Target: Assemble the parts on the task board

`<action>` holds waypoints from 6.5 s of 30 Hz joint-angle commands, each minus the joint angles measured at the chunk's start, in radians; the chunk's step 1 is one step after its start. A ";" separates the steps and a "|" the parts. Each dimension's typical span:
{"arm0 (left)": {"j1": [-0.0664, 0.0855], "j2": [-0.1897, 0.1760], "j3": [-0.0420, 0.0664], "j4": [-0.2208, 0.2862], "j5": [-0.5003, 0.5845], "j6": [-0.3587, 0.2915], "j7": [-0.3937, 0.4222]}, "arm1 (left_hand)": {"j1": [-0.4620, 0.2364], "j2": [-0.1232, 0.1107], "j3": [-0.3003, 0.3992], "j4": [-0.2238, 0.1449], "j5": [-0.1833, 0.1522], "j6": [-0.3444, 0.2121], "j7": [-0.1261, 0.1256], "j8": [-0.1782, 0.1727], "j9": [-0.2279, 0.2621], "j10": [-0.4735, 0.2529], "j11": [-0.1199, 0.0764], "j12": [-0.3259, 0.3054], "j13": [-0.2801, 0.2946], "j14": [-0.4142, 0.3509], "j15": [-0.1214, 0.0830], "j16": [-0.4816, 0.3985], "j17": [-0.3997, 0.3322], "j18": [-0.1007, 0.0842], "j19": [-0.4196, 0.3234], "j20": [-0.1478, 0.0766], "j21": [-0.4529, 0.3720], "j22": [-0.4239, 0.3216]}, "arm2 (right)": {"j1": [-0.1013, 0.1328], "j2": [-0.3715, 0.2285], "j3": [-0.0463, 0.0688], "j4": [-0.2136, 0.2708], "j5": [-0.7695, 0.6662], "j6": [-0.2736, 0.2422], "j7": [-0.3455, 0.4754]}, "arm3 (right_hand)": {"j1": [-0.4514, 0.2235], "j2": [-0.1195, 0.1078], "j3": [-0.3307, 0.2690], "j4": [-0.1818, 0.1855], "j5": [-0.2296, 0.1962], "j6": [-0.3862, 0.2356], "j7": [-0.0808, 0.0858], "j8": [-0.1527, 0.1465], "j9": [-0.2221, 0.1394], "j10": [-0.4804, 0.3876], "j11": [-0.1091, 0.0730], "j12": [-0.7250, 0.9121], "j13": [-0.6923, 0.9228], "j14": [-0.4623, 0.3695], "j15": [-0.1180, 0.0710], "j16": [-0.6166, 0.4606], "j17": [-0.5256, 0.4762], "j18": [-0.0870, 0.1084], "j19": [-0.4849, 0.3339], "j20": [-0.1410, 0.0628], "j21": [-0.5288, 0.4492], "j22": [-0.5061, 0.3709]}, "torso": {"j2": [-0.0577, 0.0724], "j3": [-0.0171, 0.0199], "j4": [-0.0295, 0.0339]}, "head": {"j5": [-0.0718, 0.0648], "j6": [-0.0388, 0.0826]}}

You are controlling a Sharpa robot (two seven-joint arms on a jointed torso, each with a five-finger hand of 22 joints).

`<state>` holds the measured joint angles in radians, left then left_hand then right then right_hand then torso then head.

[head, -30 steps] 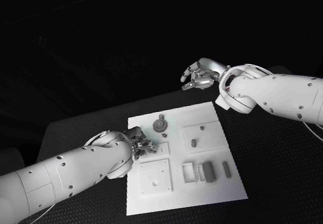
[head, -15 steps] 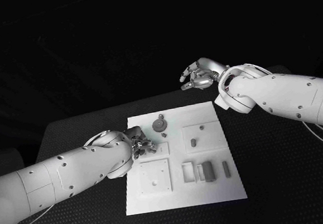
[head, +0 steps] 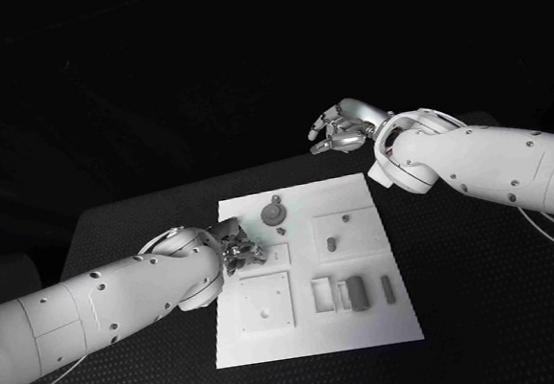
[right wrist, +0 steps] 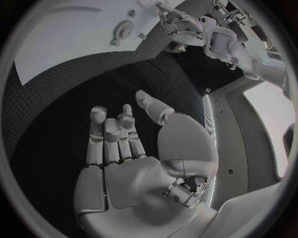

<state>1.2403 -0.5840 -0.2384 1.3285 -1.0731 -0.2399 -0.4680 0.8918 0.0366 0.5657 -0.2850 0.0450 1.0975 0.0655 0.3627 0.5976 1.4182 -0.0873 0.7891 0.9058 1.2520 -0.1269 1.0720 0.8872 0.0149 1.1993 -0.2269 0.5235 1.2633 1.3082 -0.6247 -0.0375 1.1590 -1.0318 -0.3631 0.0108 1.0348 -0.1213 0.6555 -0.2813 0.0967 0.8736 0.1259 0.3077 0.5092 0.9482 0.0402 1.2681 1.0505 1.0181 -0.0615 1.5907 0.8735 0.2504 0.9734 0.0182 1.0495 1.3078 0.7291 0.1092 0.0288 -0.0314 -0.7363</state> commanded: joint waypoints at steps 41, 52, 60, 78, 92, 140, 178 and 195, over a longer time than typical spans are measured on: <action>-0.018 0.015 0.000 -0.009 0.002 -0.077 0.032 | 0.004 0.014 0.007 -0.001 0.005 0.053 -0.044 0.001 0.004 -0.003 -0.004 0.005 -0.008 -0.024 -0.015 0.026 -0.031 0.007 0.004 -0.006 -0.009 0.006 | 0.000 -0.003 0.001 0.002 0.002 0.018 0.006 | 0.001 0.012 -0.004 -0.001 -0.002 0.017 0.026 -0.008 0.001 -0.008 0.002 0.002 -0.004 -0.009 0.000 -0.002 -0.001 0.011 0.002 0.007 -0.004 0.004 | 0.000 -0.0003 0.0007 | 0.000 -0.006; -0.026 0.013 0.000 -0.011 -0.010 -0.082 0.029 | 0.004 0.015 0.007 -0.001 0.005 0.054 -0.044 0.000 0.004 -0.003 -0.004 0.006 -0.009 -0.025 -0.015 0.030 -0.036 0.007 0.004 -0.006 -0.010 0.007 | 0.000 -0.004 0.001 0.002 0.002 0.019 0.006 | 0.001 0.013 -0.005 0.000 -0.002 0.016 0.026 -0.008 0.001 -0.008 0.002 0.003 -0.004 -0.009 0.000 -0.001 -0.002 0.011 0.002 0.008 -0.004 0.004 | 0.000 -0.0005 0.0004 | 0.000 -0.008; -0.027 0.012 0.000 -0.011 -0.019 -0.080 0.025 | 0.004 0.016 0.007 -0.002 0.005 0.054 -0.044 0.000 0.005 -0.003 -0.004 0.007 -0.009 -0.026 -0.016 0.033 -0.041 0.007 0.005 -0.006 -0.011 0.008 | 0.000 -0.003 0.001 0.001 0.002 0.020 0.006 | 0.001 0.013 -0.005 0.000 -0.002 0.016 0.026 -0.008 0.001 -0.008 0.002 0.004 -0.005 -0.009 0.000 -0.001 -0.002 0.011 0.002 0.008 -0.004 0.005 | 0.000 -0.0002 0.0007 | 0.000 -0.009; -0.028 0.016 0.000 -0.008 -0.069 -0.055 0.005 | 0.006 0.014 0.008 -0.002 0.006 0.057 -0.045 -0.001 0.007 -0.002 -0.005 0.008 -0.011 -0.027 -0.016 0.042 -0.053 0.007 0.007 -0.007 -0.012 0.011 | 0.000 -0.004 0.001 -0.001 0.002 0.027 0.006 | 0.000 0.013 -0.006 0.000 -0.002 0.016 0.026 -0.008 0.001 -0.008 0.002 0.004 -0.006 -0.009 0.000 -0.001 -0.002 0.011 0.002 0.008 -0.004 0.005 | 0.000 0.0001 0.0001 | 0.001 -0.010; -0.028 0.031 0.000 -0.011 -0.116 0.001 -0.005 | -0.010 0.014 0.017 0.001 0.022 0.083 -0.054 0.002 0.012 0.003 -0.013 0.017 -0.024 -0.030 -0.017 0.076 -0.094 0.005 0.015 -0.010 -0.018 0.019 | 0.000 -0.001 0.001 -0.002 0.002 0.034 0.005 | 0.000 0.013 -0.006 0.000 -0.002 0.016 0.026 -0.008 0.001 -0.009 0.002 0.005 -0.007 -0.010 0.000 -0.001 -0.002 0.011 0.001 0.009 -0.004 0.005 | 0.000 0.0004 0.0001 | 0.002 -0.012; -0.028 0.053 0.000 -0.027 -0.111 0.067 -0.022 | -0.134 0.059 0.167 -0.009 0.150 0.114 -0.069 0.016 0.055 -0.005 -0.028 0.091 -0.076 -0.055 -0.018 0.215 -0.245 0.008 0.035 -0.013 -0.026 0.067 | 0.000 0.002 0.001 -0.002 0.002 0.043 0.004 | 0.006 0.015 -0.004 -0.004 -0.001 0.016 0.026 -0.009 0.002 -0.010 0.002 0.007 -0.009 -0.011 0.000 0.000 -0.003 0.011 0.000 0.008 -0.005 0.006 | -0.001 0.0000 0.0003 | 0.006 -0.020; -0.027 0.058 0.001 -0.048 -0.163 0.108 -0.028 | -0.174 0.059 0.233 -0.009 0.255 0.128 -0.081 0.046 0.087 -0.008 -0.039 0.149 -0.089 -0.052 -0.031 0.281 -0.287 0.011 0.050 -0.023 0.013 0.069 | 0.000 -0.002 0.001 0.000 0.002 0.047 0.003 | 0.008 0.015 -0.004 -0.004 -0.002 0.016 0.026 -0.009 0.002 -0.011 0.002 0.008 -0.011 -0.012 0.001 0.000 -0.003 0.011 0.000 0.009 -0.005 0.006 | 0.000 -0.0003 0.0004 | 0.004 -0.021; -0.027 0.065 0.001 -0.053 -0.220 0.171 -0.033 | -0.162 0.039 0.242 -0.010 0.270 0.125 -0.082 0.050 0.092 -0.012 -0.040 0.161 -0.094 -0.058 -0.034 0.293 -0.296 0.010 0.049 -0.026 0.024 0.069 | 0.000 -0.003 0.001 -0.001 0.002 0.049 0.003 | 0.009 0.015 -0.004 -0.004 -0.002 0.016 0.026 -0.009 0.003 -0.011 0.002 0.009 -0.012 -0.012 0.001 0.001 -0.004 0.011 0.000 0.009 -0.005 0.007 | 0.000 0.0002 0.0004 | 0.002 -0.021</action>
<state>1.2267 -0.5213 -0.2272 1.2771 -1.2621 -0.1482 -0.4890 0.7184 0.0709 0.7128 -0.2809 0.3129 1.1017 0.0636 0.4077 0.6899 1.4269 -0.1040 0.9471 0.8122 1.2380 -0.1132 1.3585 0.5912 0.0144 1.2314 -0.2337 0.5430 1.3080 1.3082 -0.6271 -0.0375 1.1574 -1.0302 -0.3258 0.0086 1.0429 -0.1133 0.6555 -0.2813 0.0967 0.8754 0.1306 0.3039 0.5107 0.9454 0.0408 1.2727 1.0400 1.0074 -0.0579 1.5907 0.8706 0.2510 0.9713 0.0202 1.0496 1.3078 0.7291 0.1091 0.0291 -0.0293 -0.7585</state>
